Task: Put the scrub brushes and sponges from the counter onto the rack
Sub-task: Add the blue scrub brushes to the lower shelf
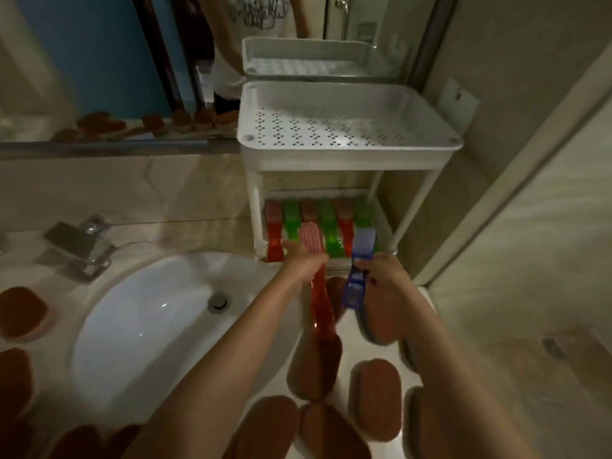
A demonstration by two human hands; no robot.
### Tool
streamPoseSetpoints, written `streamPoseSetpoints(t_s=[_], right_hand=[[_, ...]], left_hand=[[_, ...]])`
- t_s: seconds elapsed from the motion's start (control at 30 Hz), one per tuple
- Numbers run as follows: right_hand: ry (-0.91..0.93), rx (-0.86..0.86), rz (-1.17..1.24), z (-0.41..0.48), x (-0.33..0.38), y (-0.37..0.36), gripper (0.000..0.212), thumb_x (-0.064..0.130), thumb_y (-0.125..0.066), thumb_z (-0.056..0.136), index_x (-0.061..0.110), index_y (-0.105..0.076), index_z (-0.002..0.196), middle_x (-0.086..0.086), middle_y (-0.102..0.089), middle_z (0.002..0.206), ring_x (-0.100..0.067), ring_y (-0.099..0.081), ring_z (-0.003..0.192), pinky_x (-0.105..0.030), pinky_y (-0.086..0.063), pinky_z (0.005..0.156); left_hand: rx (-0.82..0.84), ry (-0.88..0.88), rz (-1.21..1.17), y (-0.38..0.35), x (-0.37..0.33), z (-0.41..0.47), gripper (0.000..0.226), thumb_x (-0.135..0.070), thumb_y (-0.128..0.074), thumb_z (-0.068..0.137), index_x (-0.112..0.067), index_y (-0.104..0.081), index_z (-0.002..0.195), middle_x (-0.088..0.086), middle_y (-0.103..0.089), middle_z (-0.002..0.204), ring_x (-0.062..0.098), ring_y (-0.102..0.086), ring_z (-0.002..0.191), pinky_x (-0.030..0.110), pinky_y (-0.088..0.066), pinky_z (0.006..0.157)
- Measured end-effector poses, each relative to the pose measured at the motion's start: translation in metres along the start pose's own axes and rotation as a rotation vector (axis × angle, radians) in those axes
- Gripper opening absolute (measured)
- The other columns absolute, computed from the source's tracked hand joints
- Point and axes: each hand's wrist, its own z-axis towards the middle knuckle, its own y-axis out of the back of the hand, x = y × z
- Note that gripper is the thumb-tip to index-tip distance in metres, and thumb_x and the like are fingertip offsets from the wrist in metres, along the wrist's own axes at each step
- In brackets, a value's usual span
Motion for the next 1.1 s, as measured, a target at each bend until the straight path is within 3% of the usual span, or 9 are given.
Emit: streamPoseSetpoints(t_s=[0.1,0.2,0.33,0.47,0.6,0.77,0.87,1.0,1.1], right_hand=[[-0.11,0.075,0.09,0.02,0.021,0.01,0.031,-0.006,-0.049,0.09,0.005,-0.045,0.061,0.001,-0.05,0.029,-0.006,-0.05,0.026,-0.012,-0.041,0.034],[-0.149,0.103,0.232,0.04,0.028,0.005,0.029,-0.006,-0.045,0.091,0.006,-0.047,0.065,-0.008,-0.053,0.045,-0.018,-0.051,0.038,-0.021,-0.042,0.037],[-0.264,0.169,0.399,0.056,0.031,0.005,0.03,0.0,-0.039,0.096,0.009,-0.044,0.067,-0.002,-0.051,0.034,-0.004,-0.042,0.022,-0.01,-0.032,0.025],[-0.353,0.189,0.482,0.06,0.039,0.0,0.03,0.003,-0.035,0.098,0.007,-0.042,0.07,-0.009,-0.042,0.067,-0.012,-0.038,0.045,-0.008,-0.031,0.024],[-0.349,0.104,0.566,0.07,0.045,-0.009,0.031,0.0,-0.035,0.097,0.005,-0.04,0.068,-0.008,-0.041,0.066,-0.006,-0.041,0.017,-0.01,-0.034,0.025],[-0.351,0.003,0.628,0.083,0.042,-0.024,0.03,-0.004,-0.034,0.096,0.008,-0.039,0.069,-0.008,-0.042,0.067,-0.009,-0.043,0.015,-0.009,-0.033,0.023],[-0.37,-0.044,0.66,0.088,0.041,-0.03,0.025,-0.006,-0.034,0.096,0.007,-0.042,0.075,-0.011,-0.047,0.074,-0.02,-0.052,0.043,-0.011,-0.035,0.023],[-0.37,-0.055,0.659,0.089,0.042,-0.035,0.026,-0.008,-0.033,0.096,0.0,-0.046,0.117,-0.021,-0.057,0.108,-0.02,-0.05,0.062,-0.016,-0.042,0.025],[-0.351,-0.024,0.649,0.085,0.039,-0.035,0.016,-0.009,-0.032,0.095,-0.001,-0.045,0.101,-0.024,-0.049,0.135,-0.028,-0.06,0.107,-0.02,-0.051,0.044]], left_hand=[[-0.057,0.152,-0.278,-0.012,-0.011,0.016,0.05,-0.014,-0.058,0.087,-0.005,-0.038,0.131,0.013,-0.057,0.107,0.021,-0.059,0.096,0.025,-0.053,0.061],[-0.095,0.206,-0.449,-0.013,-0.017,0.035,0.02,-0.014,-0.054,0.09,-0.014,-0.047,0.108,0.002,-0.051,0.076,0.012,-0.049,0.063,0.015,-0.042,0.032],[-0.131,0.26,-0.533,-0.009,-0.017,0.054,0.008,-0.018,-0.048,0.094,-0.014,-0.054,0.092,0.007,-0.051,0.095,0.013,-0.048,0.068,0.022,-0.044,0.072],[-0.122,0.316,-0.6,-0.003,-0.017,0.065,0.016,-0.013,-0.044,0.096,-0.009,-0.046,0.081,0.009,-0.047,0.081,0.016,-0.044,0.064,0.026,-0.052,0.07],[-0.118,0.37,-0.706,0.002,-0.016,0.078,0.027,-0.006,-0.039,0.098,-0.008,-0.041,0.071,0.011,-0.045,0.081,0.023,-0.047,0.078,0.041,-0.038,0.105],[-0.145,0.442,-0.764,0.01,-0.012,0.089,0.028,-0.001,-0.032,0.099,-0.004,-0.054,0.116,0.014,-0.056,0.11,0.023,-0.046,0.115,0.045,-0.035,0.107],[-0.204,0.508,-0.842,0.012,-0.012,0.093,0.041,0.002,-0.032,0.098,-0.005,-0.043,0.137,0.007,-0.045,0.144,0.021,-0.04,0.135,0.044,-0.033,0.109],[-0.216,0.558,-0.889,0.016,-0.017,0.087,0.041,0.009,-0.034,0.094,0.0,-0.045,0.133,0.013,-0.04,0.145,0.031,-0.035,0.136,0.046,-0.03,0.113],[-0.213,0.544,-0.886,0.018,-0.022,0.08,0.043,0.014,-0.034,0.092,0.001,-0.046,0.13,0.013,-0.044,0.139,0.026,-0.039,0.134,0.048,-0.027,0.115]])
